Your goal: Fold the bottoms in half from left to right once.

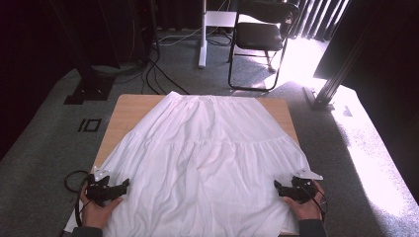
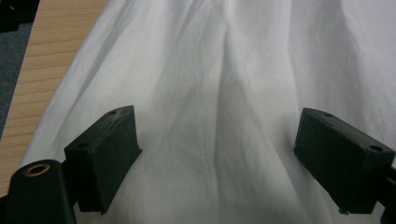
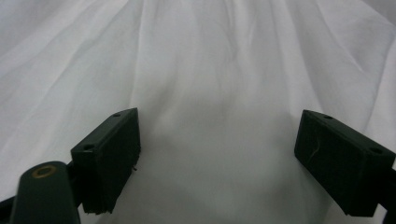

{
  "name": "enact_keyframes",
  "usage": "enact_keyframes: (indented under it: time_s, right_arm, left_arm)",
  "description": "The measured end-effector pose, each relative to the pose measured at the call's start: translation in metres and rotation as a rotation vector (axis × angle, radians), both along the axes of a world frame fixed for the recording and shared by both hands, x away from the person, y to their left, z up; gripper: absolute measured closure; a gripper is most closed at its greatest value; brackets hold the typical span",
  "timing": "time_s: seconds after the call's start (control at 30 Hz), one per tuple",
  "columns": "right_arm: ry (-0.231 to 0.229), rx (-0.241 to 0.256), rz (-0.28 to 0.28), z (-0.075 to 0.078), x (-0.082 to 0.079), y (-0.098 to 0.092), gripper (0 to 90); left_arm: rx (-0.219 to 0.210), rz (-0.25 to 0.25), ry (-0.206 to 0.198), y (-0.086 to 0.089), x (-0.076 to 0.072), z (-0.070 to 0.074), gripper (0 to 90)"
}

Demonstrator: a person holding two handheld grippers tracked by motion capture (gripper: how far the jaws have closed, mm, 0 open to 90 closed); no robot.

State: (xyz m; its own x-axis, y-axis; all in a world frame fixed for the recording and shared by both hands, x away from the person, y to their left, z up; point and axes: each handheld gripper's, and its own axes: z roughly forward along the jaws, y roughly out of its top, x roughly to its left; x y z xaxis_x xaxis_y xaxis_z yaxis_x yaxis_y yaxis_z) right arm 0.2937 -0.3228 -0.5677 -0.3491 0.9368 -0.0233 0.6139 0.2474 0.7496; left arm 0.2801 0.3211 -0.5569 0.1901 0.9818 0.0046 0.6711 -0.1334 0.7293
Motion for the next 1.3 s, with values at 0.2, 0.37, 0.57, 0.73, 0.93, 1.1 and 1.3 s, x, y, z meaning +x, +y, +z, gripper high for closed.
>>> enact_keyframes:
  time_s: [0.2,0.37,0.57,0.73,0.93,1.1,1.3]
  right_arm:
    - [0.016,0.021,0.012,0.0,0.001,-0.001,13.3]
    - [0.016,0.021,0.016,0.0,0.001,-0.001,13.6]
    - [0.017,0.023,0.014,0.0,0.001,-0.001,13.8]
    - [0.016,0.023,0.014,0.0,0.001,-0.001,13.9]
    - [0.016,0.024,0.007,0.0,0.0,-0.001,14.8]
    - [0.016,0.024,0.005,0.0,0.0,0.0,14.8]
    - [0.016,0.024,0.003,0.0,0.0,0.0,14.8]
  left_arm:
    - [0.004,-0.001,0.002,0.0,0.0,0.0,14.5]
    - [0.004,0.004,0.003,0.0,0.0,0.0,14.5]
    - [-0.01,0.008,0.004,0.001,-0.001,0.004,25.0]
    - [0.008,-0.002,-0.044,0.007,-0.004,0.022,34.4]
    - [-0.009,0.049,-0.02,0.027,0.003,0.026,32.7]
    - [0.023,0.105,0.004,0.033,0.006,0.017,16.0]
    - [0.022,0.078,0.057,0.035,0.01,0.003,7.6]
